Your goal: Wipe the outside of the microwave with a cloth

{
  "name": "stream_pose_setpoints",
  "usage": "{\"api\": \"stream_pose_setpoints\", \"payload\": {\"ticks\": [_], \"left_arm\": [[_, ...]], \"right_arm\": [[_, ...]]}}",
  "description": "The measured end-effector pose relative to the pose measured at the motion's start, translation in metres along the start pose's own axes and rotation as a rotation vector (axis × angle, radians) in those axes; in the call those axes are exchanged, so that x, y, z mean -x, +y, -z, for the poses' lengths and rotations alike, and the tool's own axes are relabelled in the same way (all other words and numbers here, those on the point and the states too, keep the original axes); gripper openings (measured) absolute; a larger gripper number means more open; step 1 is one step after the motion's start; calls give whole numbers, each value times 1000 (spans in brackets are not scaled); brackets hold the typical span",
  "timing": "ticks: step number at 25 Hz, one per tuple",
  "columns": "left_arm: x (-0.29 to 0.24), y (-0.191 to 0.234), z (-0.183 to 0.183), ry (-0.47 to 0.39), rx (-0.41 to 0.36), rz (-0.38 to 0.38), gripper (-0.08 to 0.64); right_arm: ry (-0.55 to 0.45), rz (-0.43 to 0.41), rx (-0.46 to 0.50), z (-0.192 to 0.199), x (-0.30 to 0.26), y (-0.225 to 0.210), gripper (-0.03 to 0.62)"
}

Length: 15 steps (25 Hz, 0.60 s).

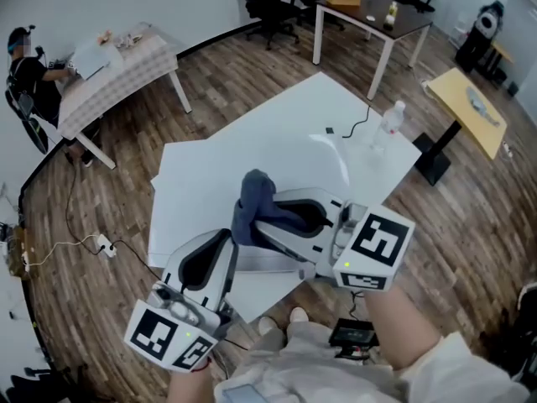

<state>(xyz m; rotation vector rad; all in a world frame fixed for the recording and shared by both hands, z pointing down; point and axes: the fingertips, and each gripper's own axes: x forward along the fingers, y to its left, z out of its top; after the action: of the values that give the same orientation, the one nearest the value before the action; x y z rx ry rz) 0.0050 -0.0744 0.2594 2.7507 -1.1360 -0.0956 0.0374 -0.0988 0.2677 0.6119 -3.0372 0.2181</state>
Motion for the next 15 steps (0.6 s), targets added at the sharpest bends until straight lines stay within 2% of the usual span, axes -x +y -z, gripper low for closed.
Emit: {"api": "stream_pose_setpoints", "payload": {"ticks": [5, 15], "left_arm": [[11, 25, -5, -8, 11, -8, 9], [44, 91, -20, -8, 47, 90, 22]], "right_arm": [[15, -11, 13, -2, -27, 0, 87], [44, 76, 8, -3, -104, 4, 87]]}}
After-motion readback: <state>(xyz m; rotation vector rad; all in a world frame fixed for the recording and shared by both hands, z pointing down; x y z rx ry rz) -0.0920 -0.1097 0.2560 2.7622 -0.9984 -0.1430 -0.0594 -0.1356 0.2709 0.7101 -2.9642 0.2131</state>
